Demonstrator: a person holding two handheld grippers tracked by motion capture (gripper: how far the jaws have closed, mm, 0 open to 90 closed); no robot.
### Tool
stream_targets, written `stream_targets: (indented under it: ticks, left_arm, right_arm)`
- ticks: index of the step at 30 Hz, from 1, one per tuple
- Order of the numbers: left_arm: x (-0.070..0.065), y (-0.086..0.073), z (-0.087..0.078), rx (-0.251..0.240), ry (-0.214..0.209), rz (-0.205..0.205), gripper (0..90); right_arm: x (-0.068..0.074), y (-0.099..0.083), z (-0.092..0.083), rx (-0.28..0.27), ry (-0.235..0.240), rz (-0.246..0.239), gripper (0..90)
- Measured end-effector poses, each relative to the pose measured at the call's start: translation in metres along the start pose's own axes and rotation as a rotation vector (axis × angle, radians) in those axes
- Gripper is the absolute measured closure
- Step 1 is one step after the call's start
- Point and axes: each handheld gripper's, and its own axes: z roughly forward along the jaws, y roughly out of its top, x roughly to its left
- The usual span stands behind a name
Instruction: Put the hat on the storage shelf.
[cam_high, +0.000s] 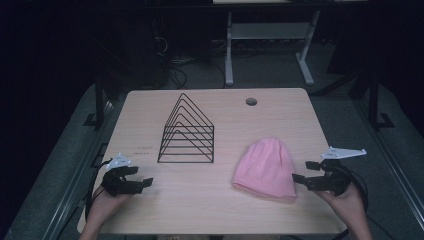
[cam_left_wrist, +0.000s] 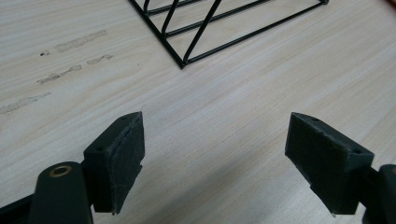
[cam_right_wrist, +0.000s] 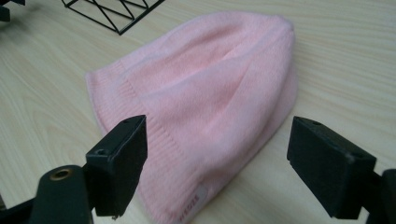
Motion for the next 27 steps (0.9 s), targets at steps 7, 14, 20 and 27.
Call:
stream_targets:
  ticks: [7, 14, 20, 27]
  left_arm:
    - [0.000, 0.000, -0.001, -0.007, 0.002, -0.001, 19.8]
    - [0.001, 0.001, -0.001, -0.010, 0.000, 0.005, 19.8]
    - [0.001, 0.002, -0.002, -0.012, -0.002, -0.005, 19.8]
    - [0.003, 0.001, -0.003, -0.018, 0.006, -0.011, 19.8]
  right_arm:
    - [-0.002, 0.021, 0.013, 0.021, 0.019, -0.012, 19.4]
    - [-0.004, 0.040, 0.029, 0.080, 0.024, -0.015, 19.8]
    - [-0.004, 0.062, 0.036, 0.106, 0.029, -0.036, 20.5]
    - [-0.011, 0.080, 0.057, 0.162, 0.022, -0.042, 20.8]
